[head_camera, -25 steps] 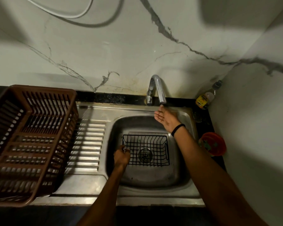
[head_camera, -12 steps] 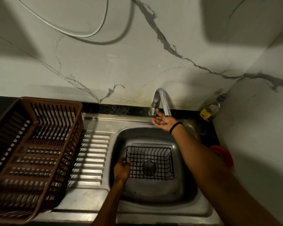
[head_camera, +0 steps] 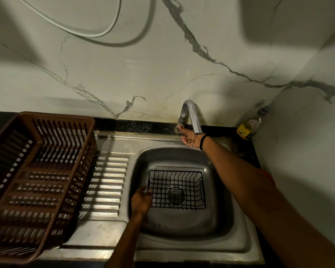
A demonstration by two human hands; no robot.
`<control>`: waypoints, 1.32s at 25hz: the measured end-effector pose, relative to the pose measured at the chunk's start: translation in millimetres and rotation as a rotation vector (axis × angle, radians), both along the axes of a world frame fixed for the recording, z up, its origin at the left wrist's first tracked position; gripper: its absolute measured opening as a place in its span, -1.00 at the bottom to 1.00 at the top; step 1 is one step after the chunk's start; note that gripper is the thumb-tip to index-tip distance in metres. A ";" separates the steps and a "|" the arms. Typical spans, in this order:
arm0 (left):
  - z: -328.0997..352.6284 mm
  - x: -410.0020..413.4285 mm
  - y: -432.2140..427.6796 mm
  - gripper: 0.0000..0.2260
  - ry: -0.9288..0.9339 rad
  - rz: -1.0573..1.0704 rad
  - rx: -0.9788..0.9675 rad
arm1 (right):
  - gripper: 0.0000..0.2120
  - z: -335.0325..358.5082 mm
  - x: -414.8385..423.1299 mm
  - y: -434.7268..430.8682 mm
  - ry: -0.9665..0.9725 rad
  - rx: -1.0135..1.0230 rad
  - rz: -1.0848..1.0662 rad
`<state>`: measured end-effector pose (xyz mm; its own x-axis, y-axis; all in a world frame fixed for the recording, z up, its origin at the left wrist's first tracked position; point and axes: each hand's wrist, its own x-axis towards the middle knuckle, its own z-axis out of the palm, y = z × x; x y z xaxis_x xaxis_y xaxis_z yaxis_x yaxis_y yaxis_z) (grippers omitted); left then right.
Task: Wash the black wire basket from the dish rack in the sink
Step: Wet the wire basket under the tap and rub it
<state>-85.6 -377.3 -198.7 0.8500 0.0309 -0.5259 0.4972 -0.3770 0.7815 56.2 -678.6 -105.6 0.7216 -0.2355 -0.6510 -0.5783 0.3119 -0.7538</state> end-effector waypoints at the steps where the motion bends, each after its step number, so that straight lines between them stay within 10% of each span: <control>1: 0.4 -0.9 0.8 -0.66 -0.002 0.000 -0.007 | -0.32 -4.5 2.8 -0.8 0.005 -0.073 0.021; 7: 6.0 -2.4 5.7 -0.66 -0.003 -0.011 0.013 | 0.08 -43.9 18.0 -16.8 0.104 -0.514 0.181; 15: 4.1 2.7 7.8 -0.68 -0.007 -0.018 0.031 | 0.09 -44.0 23.2 -8.9 0.008 -0.560 0.107; 25: -2.0 13.1 3.2 -0.67 -0.013 -0.048 0.046 | -0.66 -17.3 -49.7 5.0 -0.058 -0.360 -0.104; 29: -12.5 15.5 -4.6 -0.59 0.057 -0.096 0.076 | -0.67 -60.2 -116.3 10.7 0.154 -0.960 0.168; 33: -16.3 15.8 -13.8 -0.46 0.114 -0.204 0.223 | -0.87 -101.7 -174.2 29.1 0.305 -1.120 0.331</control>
<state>-69.8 -391.1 -215.0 0.7866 -0.0088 -0.6174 0.4736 -0.6331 0.6123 -118.0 -649.5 -207.3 0.7059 -0.6110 -0.3582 -0.7080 -0.6244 -0.3301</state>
